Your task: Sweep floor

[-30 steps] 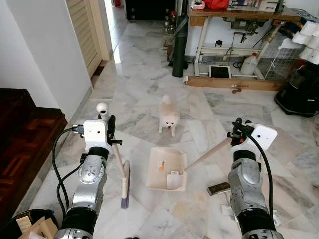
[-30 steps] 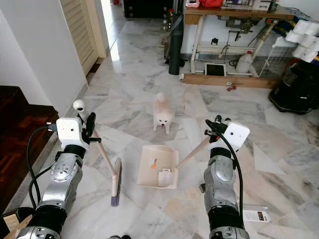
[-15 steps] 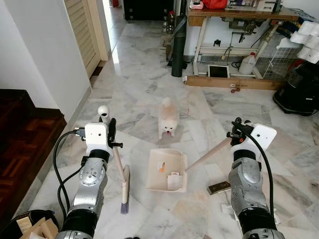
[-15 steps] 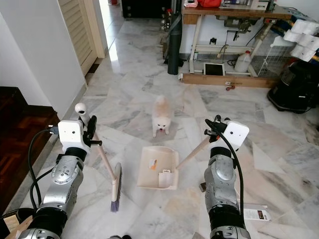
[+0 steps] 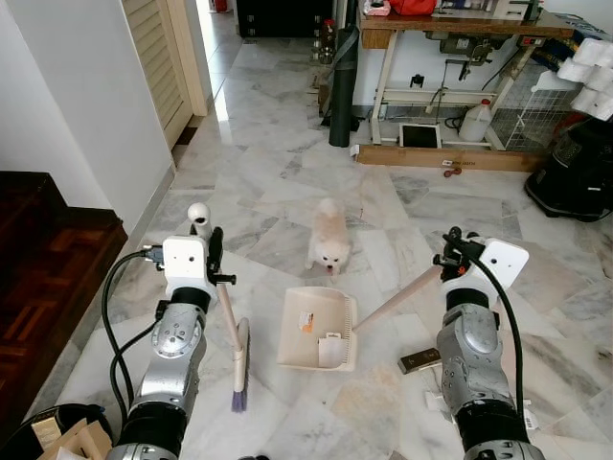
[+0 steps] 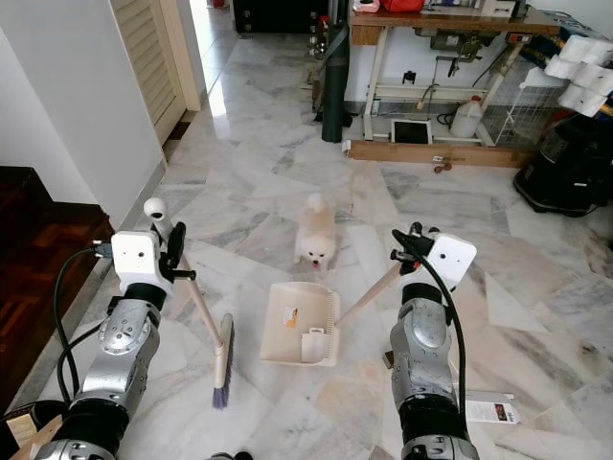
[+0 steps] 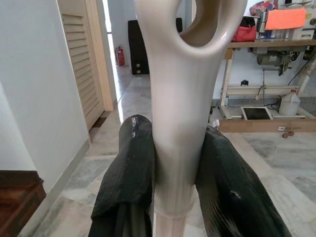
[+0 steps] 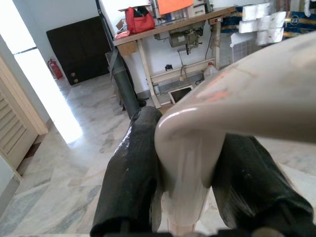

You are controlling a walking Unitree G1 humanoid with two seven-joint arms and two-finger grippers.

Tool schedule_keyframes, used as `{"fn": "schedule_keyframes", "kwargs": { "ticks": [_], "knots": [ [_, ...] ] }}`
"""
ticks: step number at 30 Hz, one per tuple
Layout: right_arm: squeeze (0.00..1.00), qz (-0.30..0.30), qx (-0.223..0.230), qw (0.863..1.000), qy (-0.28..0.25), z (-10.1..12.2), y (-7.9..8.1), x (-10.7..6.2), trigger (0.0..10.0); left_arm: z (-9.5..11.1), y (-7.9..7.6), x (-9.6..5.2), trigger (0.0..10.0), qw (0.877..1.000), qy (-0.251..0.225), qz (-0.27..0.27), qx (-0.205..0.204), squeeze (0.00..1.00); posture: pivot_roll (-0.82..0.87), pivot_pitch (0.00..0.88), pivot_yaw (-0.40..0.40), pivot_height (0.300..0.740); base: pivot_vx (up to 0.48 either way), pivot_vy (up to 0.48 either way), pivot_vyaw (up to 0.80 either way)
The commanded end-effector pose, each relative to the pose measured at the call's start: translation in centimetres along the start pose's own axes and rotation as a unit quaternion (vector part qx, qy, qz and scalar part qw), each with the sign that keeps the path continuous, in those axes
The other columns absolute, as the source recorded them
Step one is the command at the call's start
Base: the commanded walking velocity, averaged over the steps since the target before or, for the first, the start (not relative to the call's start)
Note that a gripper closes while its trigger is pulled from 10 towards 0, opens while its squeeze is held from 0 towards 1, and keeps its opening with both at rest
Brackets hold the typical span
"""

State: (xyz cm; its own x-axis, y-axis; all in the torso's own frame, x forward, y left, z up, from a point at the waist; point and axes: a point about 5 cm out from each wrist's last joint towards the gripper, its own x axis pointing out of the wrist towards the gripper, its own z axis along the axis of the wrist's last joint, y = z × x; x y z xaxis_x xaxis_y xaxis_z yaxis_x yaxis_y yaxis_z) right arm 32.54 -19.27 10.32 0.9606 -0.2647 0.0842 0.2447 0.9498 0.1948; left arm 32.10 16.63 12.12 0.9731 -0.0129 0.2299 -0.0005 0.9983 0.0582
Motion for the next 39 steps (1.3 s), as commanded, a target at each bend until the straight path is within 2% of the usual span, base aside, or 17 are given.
{"fn": "schedule_keyframes", "kwargs": {
  "ticks": [1, 28, 39],
  "knots": [
    [0.00, 0.002, 0.012, 1.000, -0.021, 1.01, 0.41, 0.49, 10.0, 1.48, -0.18, 0.71, 10.0, 0.999, -0.031, -0.012, 0.011, 0.00, -0.01, 0.021, 0.004, 0.740, -0.247, 0.000, 0.00],
    [0.00, 0.001, 0.011, 1.000, -0.018, 1.07, 0.47, 0.59, 10.0, 1.58, -0.42, 0.72, 10.0, 0.999, -0.032, -0.015, 0.010, 0.00, -0.01, 0.044, 0.005, 0.740, -0.272, 0.000, 0.00],
    [0.00, 0.002, 0.014, 1.000, -0.015, 0.84, 0.55, 0.44, 10.0, 1.61, -0.48, 0.57, 10.0, 0.999, -0.032, -0.018, 0.010, 0.00, 0.00, 0.025, 0.008, 0.740, -0.280, 0.000, 0.00]
  ]
}}
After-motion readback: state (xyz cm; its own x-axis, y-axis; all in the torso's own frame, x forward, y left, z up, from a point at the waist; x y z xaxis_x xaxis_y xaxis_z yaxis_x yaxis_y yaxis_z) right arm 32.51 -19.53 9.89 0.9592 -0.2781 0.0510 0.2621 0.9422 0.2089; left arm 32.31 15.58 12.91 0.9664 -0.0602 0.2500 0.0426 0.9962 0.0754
